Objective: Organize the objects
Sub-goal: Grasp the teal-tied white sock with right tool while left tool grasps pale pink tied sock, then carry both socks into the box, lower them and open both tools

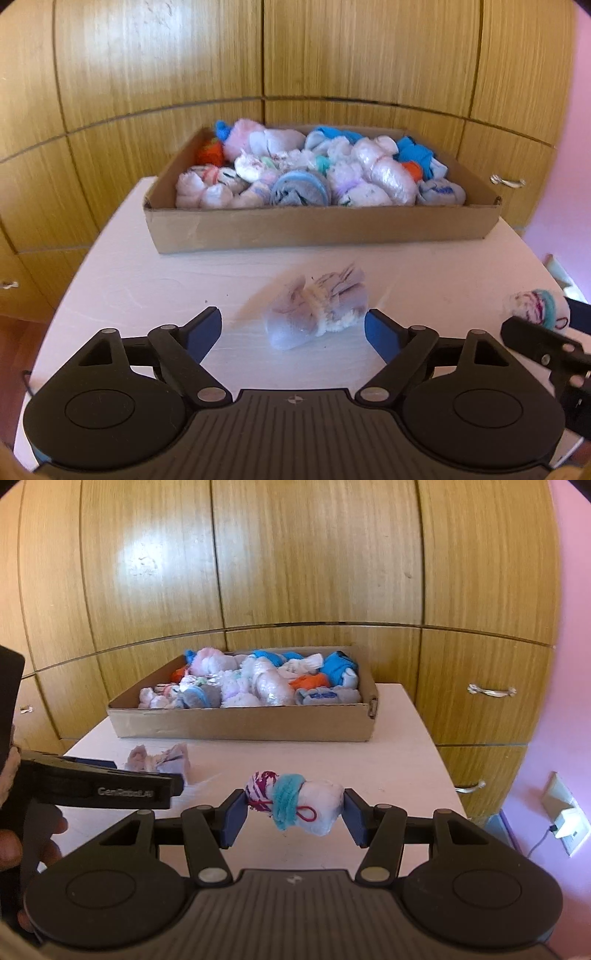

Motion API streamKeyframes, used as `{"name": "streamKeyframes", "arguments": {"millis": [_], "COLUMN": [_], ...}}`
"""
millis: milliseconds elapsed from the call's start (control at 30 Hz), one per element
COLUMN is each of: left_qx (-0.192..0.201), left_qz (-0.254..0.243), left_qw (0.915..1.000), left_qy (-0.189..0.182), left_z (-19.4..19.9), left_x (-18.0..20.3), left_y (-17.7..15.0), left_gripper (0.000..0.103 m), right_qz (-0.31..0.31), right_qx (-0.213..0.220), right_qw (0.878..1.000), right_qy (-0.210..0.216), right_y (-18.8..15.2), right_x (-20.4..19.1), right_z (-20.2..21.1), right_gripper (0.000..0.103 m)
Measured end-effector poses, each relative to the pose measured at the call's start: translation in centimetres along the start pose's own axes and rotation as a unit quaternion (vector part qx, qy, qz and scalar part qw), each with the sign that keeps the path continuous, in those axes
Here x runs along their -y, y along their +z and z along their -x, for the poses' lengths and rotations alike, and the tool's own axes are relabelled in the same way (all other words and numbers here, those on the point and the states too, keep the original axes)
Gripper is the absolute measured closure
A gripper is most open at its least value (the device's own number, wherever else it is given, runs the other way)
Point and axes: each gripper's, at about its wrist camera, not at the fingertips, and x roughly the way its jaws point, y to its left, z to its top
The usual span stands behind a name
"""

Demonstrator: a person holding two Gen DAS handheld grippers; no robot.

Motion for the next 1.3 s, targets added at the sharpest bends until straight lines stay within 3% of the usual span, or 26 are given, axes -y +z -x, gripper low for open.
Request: {"name": "streamKeyframes", "arguments": {"millis": [367, 467, 500, 567, 800, 967, 1100, 1300], "left_qx": [-0.003, 0.002, 0.003, 0.006, 0.007, 0.026, 0.037, 0.035], "left_qz": [0.073, 0.079, 0.075, 0.067, 0.059, 0.001, -0.042, -0.060], "left_qw": [0.9964, 0.9961, 0.9965, 0.9972, 0.9982, 0.9981, 0.9970, 0.9970], "left_qy": [0.045, 0.041, 0.038, 0.032, -0.008, -0.056, -0.053, -0.034], "left_z": [-0.6, -0.8, -0.8, -0.6, 0.0, 1.7, 2.2, 1.0], "left_x": [1.7, 1.8, 1.9, 2.0, 0.1, -1.9, -3.3, -4.6], "left_y": [-0.1, 0.0, 0.0, 0.1, 0.8, 3.4, 6.6, 11.1], "left_gripper": [0.012, 0.016, 0.019, 0.037, 0.038, 0.038, 0.038, 0.038], "right_qz": [0.024, 0.031, 0.032, 0.034, 0.038, 0.046, 0.051, 0.063], "right_qx": [-0.002, -0.008, -0.009, -0.008, 0.002, 0.010, 0.013, 0.012], "right_qw": [0.999, 0.999, 0.999, 0.999, 0.999, 0.998, 0.996, 0.993], "right_qy": [0.022, 0.023, 0.023, 0.024, 0.036, 0.051, 0.073, 0.095], "right_y": [0.5, 0.5, 0.5, 0.7, 2.2, 4.3, 6.9, 11.3], "right_x": [0.5, 0.7, 0.8, 1.0, 0.5, 0.5, 0.7, 0.3], "right_z": [-0.4, -0.6, -0.6, -0.6, -0.4, -0.1, -0.4, -1.7], "right_gripper": [0.051, 0.051, 0.051, 0.051, 0.051, 0.051, 0.051, 0.051]}}
